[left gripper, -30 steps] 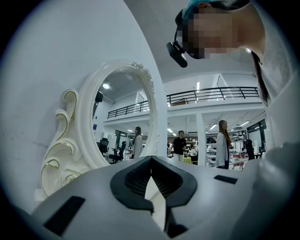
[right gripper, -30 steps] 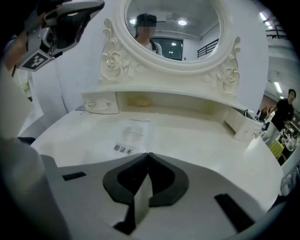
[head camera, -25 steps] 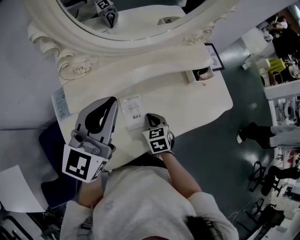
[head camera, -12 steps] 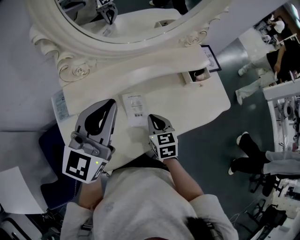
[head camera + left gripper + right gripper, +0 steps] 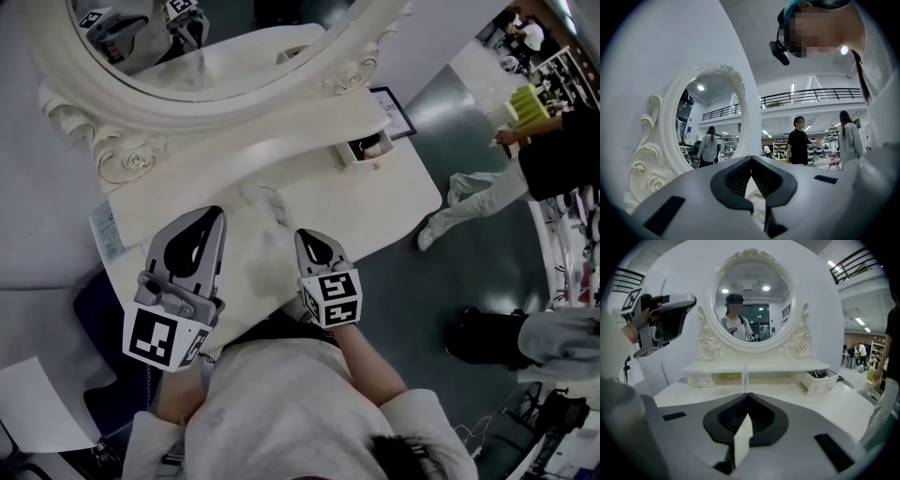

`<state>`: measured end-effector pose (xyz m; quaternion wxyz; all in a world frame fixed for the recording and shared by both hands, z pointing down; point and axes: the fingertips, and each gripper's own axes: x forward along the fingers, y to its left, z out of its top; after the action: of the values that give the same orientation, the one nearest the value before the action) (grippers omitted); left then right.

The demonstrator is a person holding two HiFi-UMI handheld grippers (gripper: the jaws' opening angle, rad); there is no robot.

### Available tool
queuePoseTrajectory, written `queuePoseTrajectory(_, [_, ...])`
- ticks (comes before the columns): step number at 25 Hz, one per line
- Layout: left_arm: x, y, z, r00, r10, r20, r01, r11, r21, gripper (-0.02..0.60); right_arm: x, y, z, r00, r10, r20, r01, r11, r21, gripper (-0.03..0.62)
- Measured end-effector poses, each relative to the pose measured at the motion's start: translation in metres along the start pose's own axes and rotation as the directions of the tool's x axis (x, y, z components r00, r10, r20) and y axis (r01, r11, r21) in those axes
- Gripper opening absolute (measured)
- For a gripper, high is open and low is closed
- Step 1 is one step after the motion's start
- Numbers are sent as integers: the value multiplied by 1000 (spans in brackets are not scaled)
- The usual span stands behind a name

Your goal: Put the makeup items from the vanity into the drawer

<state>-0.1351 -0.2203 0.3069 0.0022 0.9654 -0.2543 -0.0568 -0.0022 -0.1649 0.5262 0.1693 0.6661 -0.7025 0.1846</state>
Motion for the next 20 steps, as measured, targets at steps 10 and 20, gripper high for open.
queuePoseTrajectory(10, [13, -26, 5, 999, -44, 12, 44, 999, -3, 15, -34, -33, 9, 996, -66, 66, 64, 998, 30, 18])
queuePoseTrajectory(20, [24, -37, 8, 996, -87, 27, 87, 996, -4, 15, -62, -72, 26, 977, -170, 130, 168, 985, 32, 18])
